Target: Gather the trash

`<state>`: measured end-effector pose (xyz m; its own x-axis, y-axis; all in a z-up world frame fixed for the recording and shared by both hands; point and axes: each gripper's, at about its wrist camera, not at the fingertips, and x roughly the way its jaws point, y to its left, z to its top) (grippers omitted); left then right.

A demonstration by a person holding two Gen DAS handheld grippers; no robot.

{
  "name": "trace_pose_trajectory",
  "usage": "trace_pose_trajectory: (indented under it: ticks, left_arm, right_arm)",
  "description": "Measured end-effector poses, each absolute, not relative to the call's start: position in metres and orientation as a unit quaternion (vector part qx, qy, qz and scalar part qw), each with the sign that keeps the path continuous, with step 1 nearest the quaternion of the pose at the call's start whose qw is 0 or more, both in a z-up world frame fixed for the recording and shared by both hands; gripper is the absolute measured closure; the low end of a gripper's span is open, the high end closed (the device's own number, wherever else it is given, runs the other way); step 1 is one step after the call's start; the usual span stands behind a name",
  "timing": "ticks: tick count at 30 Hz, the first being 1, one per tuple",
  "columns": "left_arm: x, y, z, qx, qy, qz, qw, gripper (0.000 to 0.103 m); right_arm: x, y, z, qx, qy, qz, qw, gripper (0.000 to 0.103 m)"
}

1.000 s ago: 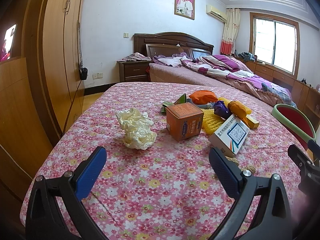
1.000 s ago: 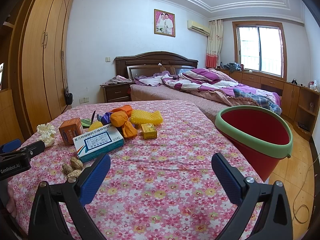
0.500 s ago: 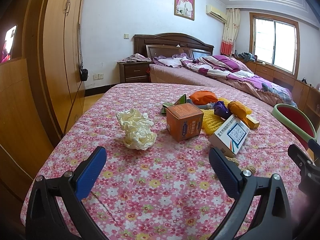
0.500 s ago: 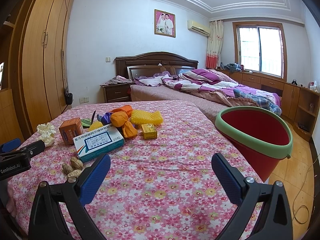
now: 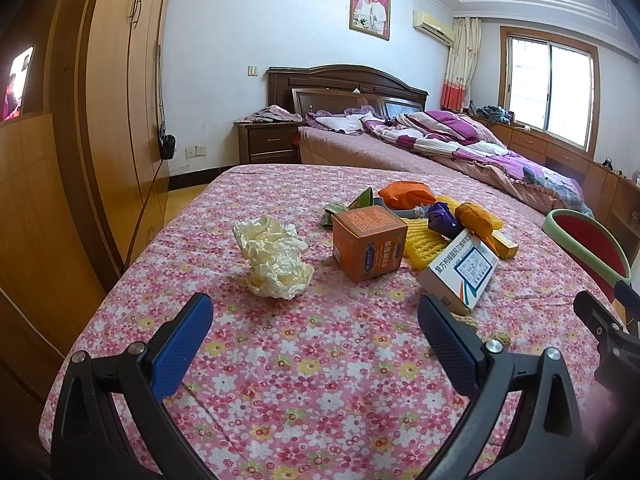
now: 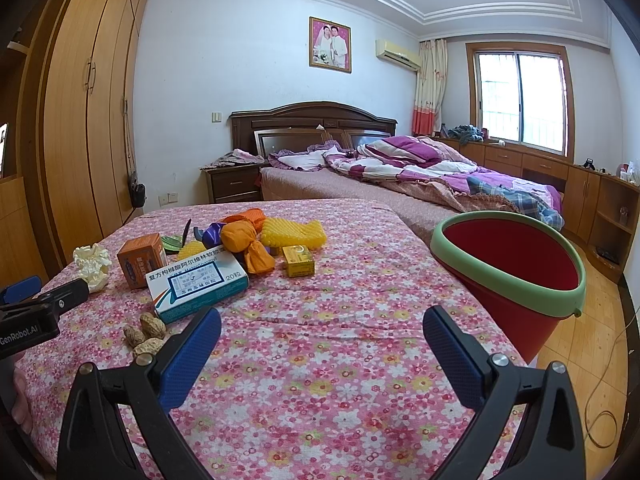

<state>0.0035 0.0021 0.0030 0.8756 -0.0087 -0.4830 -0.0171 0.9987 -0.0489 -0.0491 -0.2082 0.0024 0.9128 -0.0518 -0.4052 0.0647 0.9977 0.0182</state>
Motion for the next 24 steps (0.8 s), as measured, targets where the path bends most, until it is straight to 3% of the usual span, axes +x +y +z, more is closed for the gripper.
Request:
trace_pose_trajectory:
  ticks: [24]
  left_arm:
    - [0.0038, 0.0101, 0.0051, -0.054, 0.264, -0.003, 0.963, 0.003]
  right_arm:
    - [-0.0446, -0.2087, 0.0007, 0.017, 0.215, -0.029, 0.976, 0.000]
